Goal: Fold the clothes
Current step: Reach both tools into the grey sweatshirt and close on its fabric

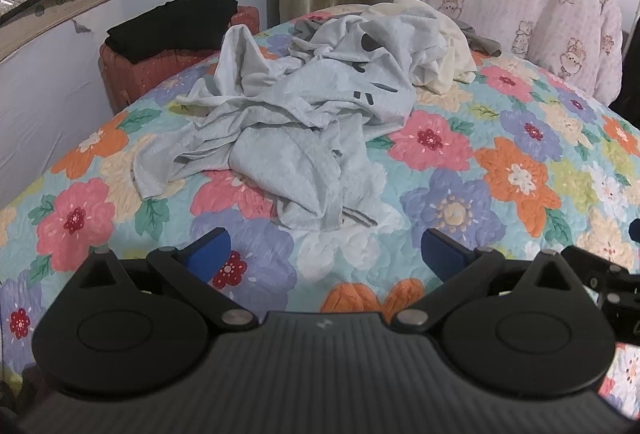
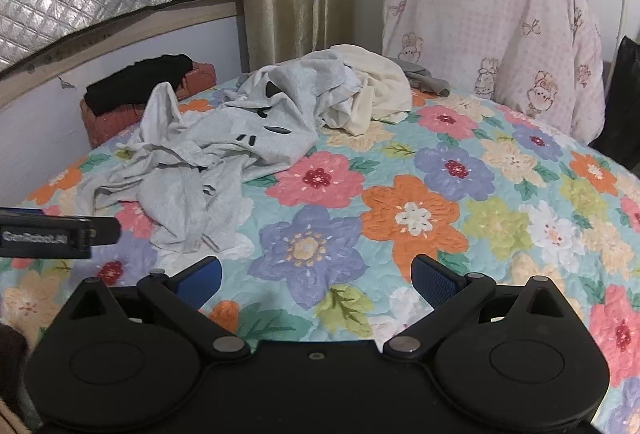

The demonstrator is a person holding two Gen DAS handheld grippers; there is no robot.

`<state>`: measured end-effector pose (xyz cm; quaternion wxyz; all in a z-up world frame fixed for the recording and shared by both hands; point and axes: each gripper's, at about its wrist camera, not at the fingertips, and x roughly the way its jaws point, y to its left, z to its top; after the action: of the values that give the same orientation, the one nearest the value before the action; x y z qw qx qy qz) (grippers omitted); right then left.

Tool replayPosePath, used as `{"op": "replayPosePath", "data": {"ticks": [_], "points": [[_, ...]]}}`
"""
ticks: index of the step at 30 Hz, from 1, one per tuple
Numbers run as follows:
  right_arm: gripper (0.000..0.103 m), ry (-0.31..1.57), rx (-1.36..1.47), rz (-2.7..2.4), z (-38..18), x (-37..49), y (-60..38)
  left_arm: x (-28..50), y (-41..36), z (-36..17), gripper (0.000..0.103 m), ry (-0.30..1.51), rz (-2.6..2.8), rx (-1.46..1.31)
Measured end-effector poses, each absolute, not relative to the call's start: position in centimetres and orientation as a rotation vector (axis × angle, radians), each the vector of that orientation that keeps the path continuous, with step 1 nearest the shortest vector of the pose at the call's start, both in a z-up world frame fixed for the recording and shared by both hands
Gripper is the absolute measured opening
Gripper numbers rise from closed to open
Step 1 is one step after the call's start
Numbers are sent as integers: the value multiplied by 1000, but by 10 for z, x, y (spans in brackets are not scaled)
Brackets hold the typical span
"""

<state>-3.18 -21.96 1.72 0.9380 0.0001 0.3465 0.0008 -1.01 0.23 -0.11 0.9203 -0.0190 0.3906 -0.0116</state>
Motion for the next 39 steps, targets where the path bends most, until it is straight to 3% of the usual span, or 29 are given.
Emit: {"op": "replayPosePath", "data": {"ticks": [9, 16, 20, 24, 26, 29, 35, 39], "points": [[101, 713, 5, 125, -10, 20, -207, 33, 41, -24, 103, 801, 95, -81], [99, 885, -73, 369, 8, 134, -187, 116, 82, -32, 103, 798, 119, -50], [99, 855, -52, 396, -2, 185, -186, 162, 104, -55, 103, 765, 134, -92], [99, 849, 142, 370, -46, 218, -208, 192, 124, -99, 95, 810, 106, -226], [89, 888, 235, 340, -69, 232, -218, 203, 130, -115, 87, 832, 85, -296], [88, 922, 304, 311, -89, 252, -226, 217, 129, -129, 82, 829, 61, -324], [88, 891, 282, 269, -94, 289, -227, 229, 122, -143, 82, 848, 31, -283], [88, 927, 311, 284, -107, 316, -226, 230, 128, -146, 88, 828, 18, -310]]}}
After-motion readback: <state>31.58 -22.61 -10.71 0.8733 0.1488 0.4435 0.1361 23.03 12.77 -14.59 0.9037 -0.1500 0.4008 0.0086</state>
